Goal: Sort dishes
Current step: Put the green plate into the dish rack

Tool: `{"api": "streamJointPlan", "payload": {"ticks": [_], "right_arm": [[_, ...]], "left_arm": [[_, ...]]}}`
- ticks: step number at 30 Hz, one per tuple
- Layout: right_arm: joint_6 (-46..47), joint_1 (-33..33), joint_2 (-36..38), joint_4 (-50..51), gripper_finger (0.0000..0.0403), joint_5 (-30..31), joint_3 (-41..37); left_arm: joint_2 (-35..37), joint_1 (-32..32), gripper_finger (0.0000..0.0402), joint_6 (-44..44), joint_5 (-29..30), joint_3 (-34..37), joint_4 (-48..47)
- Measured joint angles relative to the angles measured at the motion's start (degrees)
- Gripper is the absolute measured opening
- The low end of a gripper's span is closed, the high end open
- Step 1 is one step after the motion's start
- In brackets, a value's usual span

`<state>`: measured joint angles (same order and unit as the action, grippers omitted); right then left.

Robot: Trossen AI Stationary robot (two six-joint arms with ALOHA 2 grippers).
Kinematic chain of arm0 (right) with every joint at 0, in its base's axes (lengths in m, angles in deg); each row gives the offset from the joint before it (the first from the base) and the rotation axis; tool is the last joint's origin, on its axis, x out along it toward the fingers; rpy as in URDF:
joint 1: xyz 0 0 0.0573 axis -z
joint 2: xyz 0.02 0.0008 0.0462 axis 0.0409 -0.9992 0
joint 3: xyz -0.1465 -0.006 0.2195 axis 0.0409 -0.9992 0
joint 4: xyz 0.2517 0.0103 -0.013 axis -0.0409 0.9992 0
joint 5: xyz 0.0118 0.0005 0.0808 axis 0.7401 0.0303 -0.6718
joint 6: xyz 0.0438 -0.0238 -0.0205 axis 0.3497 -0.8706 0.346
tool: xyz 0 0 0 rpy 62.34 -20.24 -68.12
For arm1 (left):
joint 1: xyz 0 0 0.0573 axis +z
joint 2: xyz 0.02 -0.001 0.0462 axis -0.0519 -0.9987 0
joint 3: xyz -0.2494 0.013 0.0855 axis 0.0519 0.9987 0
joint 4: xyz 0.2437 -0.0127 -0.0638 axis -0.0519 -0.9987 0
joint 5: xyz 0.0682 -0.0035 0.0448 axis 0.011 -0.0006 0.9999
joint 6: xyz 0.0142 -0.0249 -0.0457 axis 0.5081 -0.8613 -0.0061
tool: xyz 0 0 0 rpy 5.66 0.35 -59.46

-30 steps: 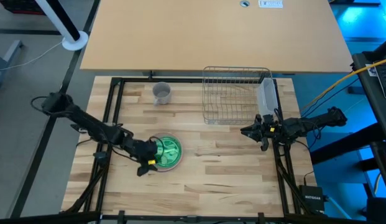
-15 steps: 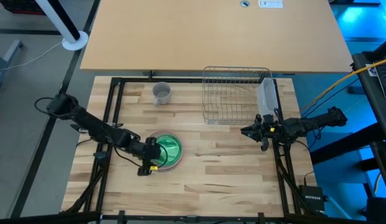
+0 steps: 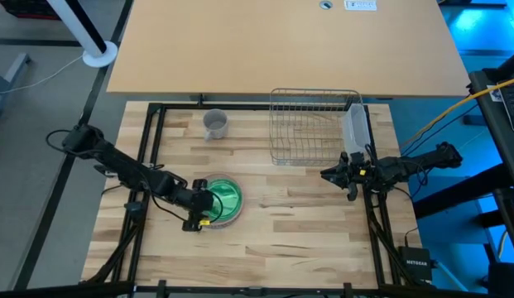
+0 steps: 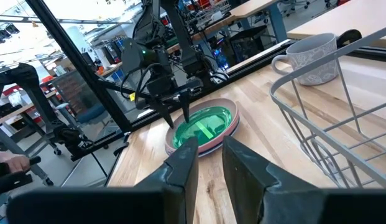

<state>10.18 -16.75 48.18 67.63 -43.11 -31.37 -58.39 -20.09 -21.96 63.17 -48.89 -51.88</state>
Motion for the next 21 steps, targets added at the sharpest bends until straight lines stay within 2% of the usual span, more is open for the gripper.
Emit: {"api": "streamJointPlan", "payload": {"ticks": [4,9,14,21], "right_arm": [[0.0,0.0,0.0,0.0,0.0078,0.0,0.0],[0.0,0.0,0.0,0.0,0.0078,0.0,0.0],[0.0,0.0,0.0,0.0,0.0078,0.0,0.0],[0.0,0.0,0.0,0.0,0.0078,0.0,0.0]], "left_arm": [[0.0,-0.6,0.0195,0.8,0.0,0.0,-1.7],[0.0,-1.8,0.0195,8.2,0.6,0.0,-2.0],[0.0,-2.0,0.0195,11.7,1.5,0.0,-2.1],[-3.7,-2.0,0.0195,14.9,3.3,0.0,-1.9]]}}
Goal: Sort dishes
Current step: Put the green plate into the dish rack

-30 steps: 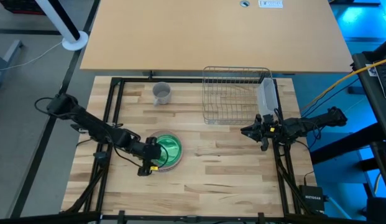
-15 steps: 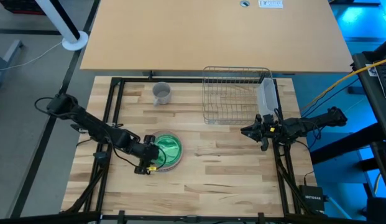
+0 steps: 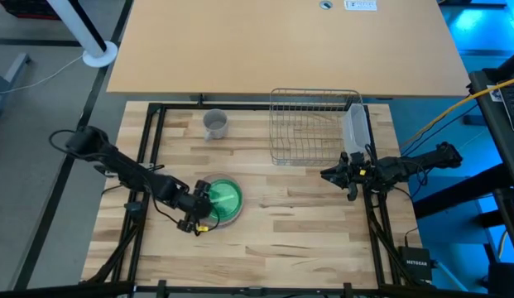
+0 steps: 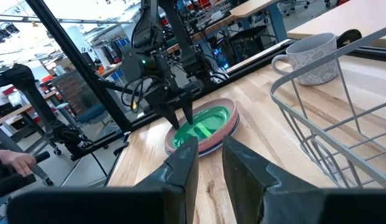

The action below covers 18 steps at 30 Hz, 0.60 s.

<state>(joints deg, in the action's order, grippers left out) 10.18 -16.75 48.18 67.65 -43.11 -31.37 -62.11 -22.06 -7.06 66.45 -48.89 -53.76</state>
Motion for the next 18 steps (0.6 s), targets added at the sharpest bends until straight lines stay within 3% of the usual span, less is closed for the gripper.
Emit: {"api": "streamJointPlan", "payload": {"ticks": [8,18], "right_arm": [[0.0,0.0,0.0,0.0,0.0078,0.0,0.0],[0.0,0.0,0.0,0.0,0.0078,0.0,0.0]], "left_arm": [[-3.6,0.0,0.0186,3.3,4.5,-0.2,3.3],[-3.7,0.0,0.0043,3.4,6.8,0.1,4.5]]}}
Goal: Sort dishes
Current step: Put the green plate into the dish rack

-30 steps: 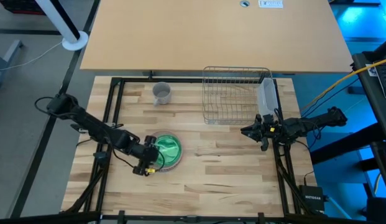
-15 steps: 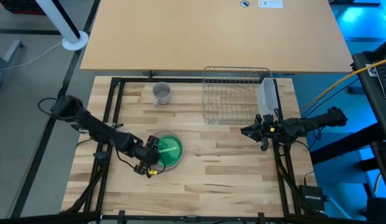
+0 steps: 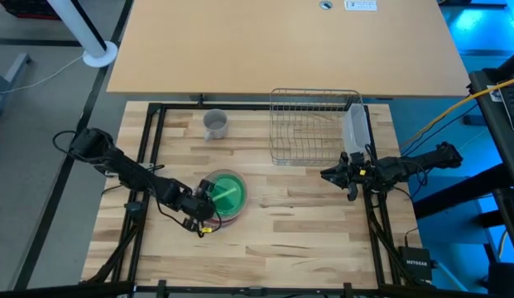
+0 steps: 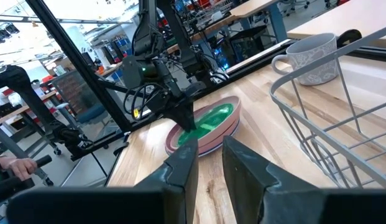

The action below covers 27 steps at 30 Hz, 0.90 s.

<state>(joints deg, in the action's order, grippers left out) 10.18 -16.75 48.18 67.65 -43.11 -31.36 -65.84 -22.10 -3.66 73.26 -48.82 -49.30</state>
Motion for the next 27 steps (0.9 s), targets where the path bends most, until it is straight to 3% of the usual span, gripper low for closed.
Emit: {"api": "streamJointPlan", "payload": {"ticks": [3,13,27], "right_arm": [[0.0,0.0,0.0,0.0,0.0078,0.0,0.0],[0.0,0.0,0.0,0.0,0.0078,0.0,0.0],[0.0,0.0,0.0,0.0,0.0078,-1.2,0.0]], "left_arm": [[0.0,-0.2,0.0009,-2.8,0.3,0.0,0.2],[0.0,-1.2,0.0002,-11.7,-0.9,-5.2,-0.8],[0.0,-1.2,0.0001,-20.1,-14.1,-9.3,-0.2]]}}
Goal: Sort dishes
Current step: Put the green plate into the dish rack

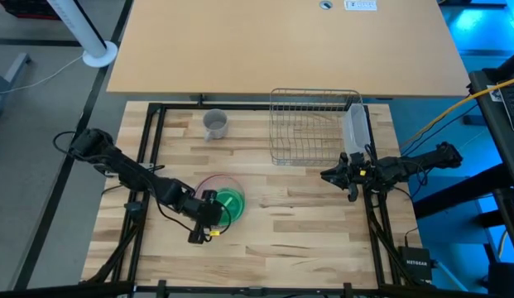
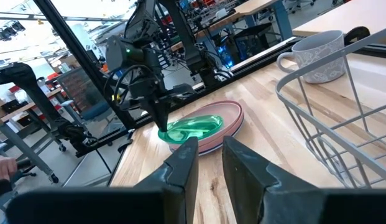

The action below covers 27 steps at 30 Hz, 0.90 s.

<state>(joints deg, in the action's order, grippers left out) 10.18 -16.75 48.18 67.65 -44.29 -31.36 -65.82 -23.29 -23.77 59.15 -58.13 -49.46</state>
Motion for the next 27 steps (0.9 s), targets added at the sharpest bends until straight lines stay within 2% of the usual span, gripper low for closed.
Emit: {"api": "streamJointPlan", "payload": {"ticks": [9,14,17,21,27], "right_arm": [[0.1,0.0,0.0,0.0,0.0078,-0.1,0.0],[1.6,0.0,-0.7,-0.5,0.0078,-3.8,0.0],[0.3,0.0,-2.5,-5.1,0.0078,-5.6,0.0],[-4.7,0.0,-7.3,-14.8,0.0078,-7.8,0.0],[-11.8,0.0,-21.6,-27.0,0.0078,-8.1,0.2]], "left_arm": [[-0.1,0.0,0.0001,-3.0,-4.2,0.0,2.5],[0.0,0.1,0.0001,-3.9,-4.2,0.0,6.6],[0.0,0.1,0.0001,-2.5,-4.3,0.0,7.6],[0.0,0.1,0.0001,-1.0,-4.2,0.0,8.1],[0.0,0.1,0.0001,1.9,-4.0,0.0,14.4]]}}
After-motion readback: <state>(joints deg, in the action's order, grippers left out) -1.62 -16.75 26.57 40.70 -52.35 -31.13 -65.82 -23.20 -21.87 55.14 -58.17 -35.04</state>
